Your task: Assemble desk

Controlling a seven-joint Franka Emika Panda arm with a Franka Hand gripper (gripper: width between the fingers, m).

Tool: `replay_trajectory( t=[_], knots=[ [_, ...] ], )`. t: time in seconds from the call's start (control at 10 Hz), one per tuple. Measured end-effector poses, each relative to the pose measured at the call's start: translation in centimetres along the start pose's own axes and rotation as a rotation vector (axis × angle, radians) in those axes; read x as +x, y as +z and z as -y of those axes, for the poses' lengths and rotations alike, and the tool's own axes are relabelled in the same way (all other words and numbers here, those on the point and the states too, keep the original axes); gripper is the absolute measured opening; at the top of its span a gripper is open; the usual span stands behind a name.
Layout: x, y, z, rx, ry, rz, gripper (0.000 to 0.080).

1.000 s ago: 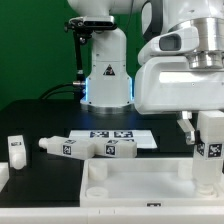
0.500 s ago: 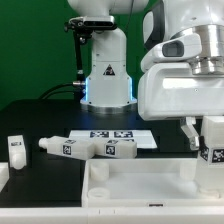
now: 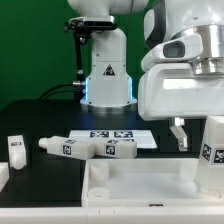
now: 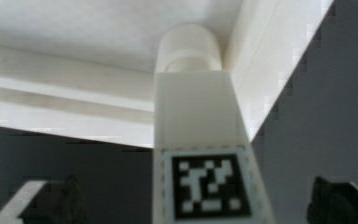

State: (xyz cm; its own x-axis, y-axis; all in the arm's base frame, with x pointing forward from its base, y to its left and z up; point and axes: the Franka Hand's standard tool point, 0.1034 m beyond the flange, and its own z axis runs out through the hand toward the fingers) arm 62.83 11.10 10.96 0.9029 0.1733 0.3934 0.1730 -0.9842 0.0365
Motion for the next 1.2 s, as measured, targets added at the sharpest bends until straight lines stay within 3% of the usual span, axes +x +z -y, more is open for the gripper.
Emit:
replay_trajectory(
  t=[0.5, 0.7, 0.8, 0.9, 1.0, 1.1, 1.2],
  knots=[
    [1.6, -0.8, 0.2, 0.012, 0.071, 0.361, 0.0649],
    [1.9, -0.8, 0.4, 0.009, 0.091, 0.377, 0.0649],
    [1.8, -0.7, 0.4, 0.008, 0.091, 0.378, 0.0541],
    [1.9, -0.7, 0.4, 0.003, 0.135, 0.378, 0.0541],
    [1.9, -0.7, 0.5, -0.014, 0.226, 0.378, 0.0354],
    [1.9, -0.7, 0.4, -0.024, 0.279, 0.378, 0.0354],
    [1.9, -0.7, 0.4, -0.036, 0.338, 0.378, 0.0285]
  ],
)
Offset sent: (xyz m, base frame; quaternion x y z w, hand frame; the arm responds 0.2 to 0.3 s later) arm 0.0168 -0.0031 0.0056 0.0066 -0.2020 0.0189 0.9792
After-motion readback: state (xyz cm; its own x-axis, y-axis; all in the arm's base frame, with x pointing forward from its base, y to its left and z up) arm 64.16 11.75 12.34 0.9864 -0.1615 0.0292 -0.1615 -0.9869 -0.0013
